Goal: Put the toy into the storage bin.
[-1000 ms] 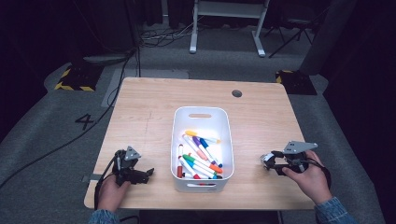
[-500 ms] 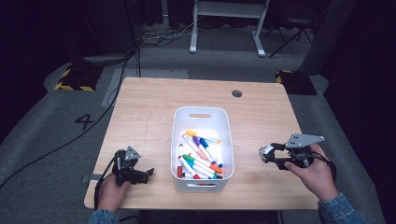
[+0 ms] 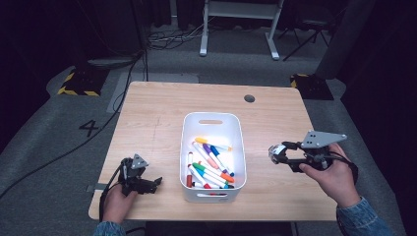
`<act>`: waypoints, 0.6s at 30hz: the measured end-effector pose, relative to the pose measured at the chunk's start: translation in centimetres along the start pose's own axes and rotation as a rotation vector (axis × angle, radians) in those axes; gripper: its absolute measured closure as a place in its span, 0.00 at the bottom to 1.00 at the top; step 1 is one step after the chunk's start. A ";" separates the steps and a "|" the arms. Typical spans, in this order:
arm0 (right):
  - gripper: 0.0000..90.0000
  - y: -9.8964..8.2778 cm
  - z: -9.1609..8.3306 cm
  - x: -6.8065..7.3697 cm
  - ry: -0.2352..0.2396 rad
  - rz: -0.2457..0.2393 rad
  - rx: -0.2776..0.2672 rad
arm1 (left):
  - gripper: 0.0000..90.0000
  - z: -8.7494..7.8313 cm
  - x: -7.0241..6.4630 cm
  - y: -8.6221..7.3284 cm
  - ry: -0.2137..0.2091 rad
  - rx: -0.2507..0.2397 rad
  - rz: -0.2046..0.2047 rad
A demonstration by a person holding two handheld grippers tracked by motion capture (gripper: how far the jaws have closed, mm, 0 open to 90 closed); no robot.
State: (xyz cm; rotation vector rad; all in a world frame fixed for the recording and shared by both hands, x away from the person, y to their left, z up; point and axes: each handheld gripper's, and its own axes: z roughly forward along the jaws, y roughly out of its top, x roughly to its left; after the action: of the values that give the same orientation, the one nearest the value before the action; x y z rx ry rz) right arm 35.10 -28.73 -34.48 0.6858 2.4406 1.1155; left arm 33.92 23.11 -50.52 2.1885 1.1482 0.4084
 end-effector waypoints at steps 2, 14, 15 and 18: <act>0.53 0.7 0.0 0.2 0.010 -0.012 -0.005 | 0.00 0.0 0.0 0.0 -0.011 0.002 -0.007; 0.53 5.0 0.7 1.8 0.069 -0.075 -0.049 | 0.00 -0.1 0.0 -0.1 0.000 0.002 -0.003; 0.53 5.3 0.7 2.0 0.074 -0.084 -0.050 | 0.00 -0.1 0.0 -0.1 0.000 0.002 -0.003; 0.53 6.2 1.0 2.5 0.089 -0.103 -0.061 | 0.00 -0.1 0.0 -0.1 0.000 0.002 -0.003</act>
State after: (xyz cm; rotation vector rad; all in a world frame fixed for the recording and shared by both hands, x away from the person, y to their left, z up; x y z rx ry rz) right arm 35.31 -23.20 -30.57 0.4962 2.4734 1.1973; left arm 33.83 23.14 -50.51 2.1880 1.1520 0.4065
